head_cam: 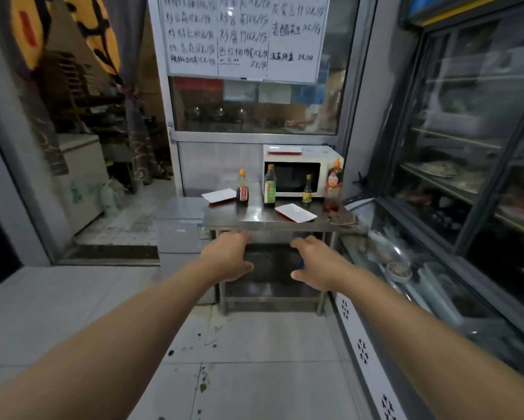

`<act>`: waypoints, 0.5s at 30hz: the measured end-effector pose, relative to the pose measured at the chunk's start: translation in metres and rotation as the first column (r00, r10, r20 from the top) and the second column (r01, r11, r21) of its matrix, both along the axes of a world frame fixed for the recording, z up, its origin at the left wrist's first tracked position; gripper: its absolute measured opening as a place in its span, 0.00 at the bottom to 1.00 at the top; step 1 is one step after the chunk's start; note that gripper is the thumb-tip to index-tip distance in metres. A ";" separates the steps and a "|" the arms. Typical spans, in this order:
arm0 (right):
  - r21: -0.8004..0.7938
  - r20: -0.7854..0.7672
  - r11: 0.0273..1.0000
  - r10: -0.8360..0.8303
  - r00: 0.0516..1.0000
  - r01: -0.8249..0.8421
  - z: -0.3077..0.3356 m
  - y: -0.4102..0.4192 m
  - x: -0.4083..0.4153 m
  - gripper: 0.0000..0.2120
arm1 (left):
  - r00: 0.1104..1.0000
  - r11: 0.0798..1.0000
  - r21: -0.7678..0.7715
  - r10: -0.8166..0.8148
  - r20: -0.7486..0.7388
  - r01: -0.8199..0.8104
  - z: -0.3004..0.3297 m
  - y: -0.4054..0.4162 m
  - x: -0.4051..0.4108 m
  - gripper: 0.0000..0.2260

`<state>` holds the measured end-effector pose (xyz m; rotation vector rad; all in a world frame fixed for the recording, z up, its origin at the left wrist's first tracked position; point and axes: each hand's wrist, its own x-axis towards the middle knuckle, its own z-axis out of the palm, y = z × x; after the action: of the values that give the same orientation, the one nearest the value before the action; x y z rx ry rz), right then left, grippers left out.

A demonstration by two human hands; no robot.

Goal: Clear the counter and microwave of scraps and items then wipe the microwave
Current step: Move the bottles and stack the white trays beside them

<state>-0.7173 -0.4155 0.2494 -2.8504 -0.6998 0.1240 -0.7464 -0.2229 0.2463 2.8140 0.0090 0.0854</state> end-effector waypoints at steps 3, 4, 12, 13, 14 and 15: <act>0.010 -0.013 1.000 -0.019 1.000 0.019 -0.007 0.008 0.041 0.31 | 1.000 1.000 0.005 -0.015 -0.017 0.015 -0.006 0.009 0.042 0.21; 0.015 -0.017 1.000 -0.021 1.000 0.021 -0.009 0.009 0.056 0.30 | 1.000 1.000 0.004 -0.013 -0.019 0.014 -0.008 0.012 0.057 0.21; 0.032 -0.005 0.999 -0.008 1.000 0.008 -0.020 0.013 0.207 0.28 | 1.000 0.999 0.047 0.021 0.005 -0.021 -0.012 0.018 0.193 0.20; 0.036 -0.002 0.999 -0.008 1.000 0.008 -0.020 0.013 0.227 0.29 | 0.999 0.998 0.046 0.034 -0.001 -0.034 -0.012 0.019 0.211 0.21; 0.039 -0.002 0.999 -0.007 1.000 0.007 -0.019 0.014 0.247 0.31 | 0.999 0.998 0.040 0.046 -0.010 -0.046 -0.012 0.019 0.228 0.22; 0.045 -0.001 0.999 -0.001 1.000 0.001 -0.019 0.016 0.266 0.31 | 0.998 0.998 0.033 0.055 -0.014 -0.054 -0.012 0.020 0.244 0.24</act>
<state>-0.4515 -0.3998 0.2308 -2.8074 -0.6913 0.1084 -0.5028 -0.2030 0.2346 2.8474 0.0883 0.0777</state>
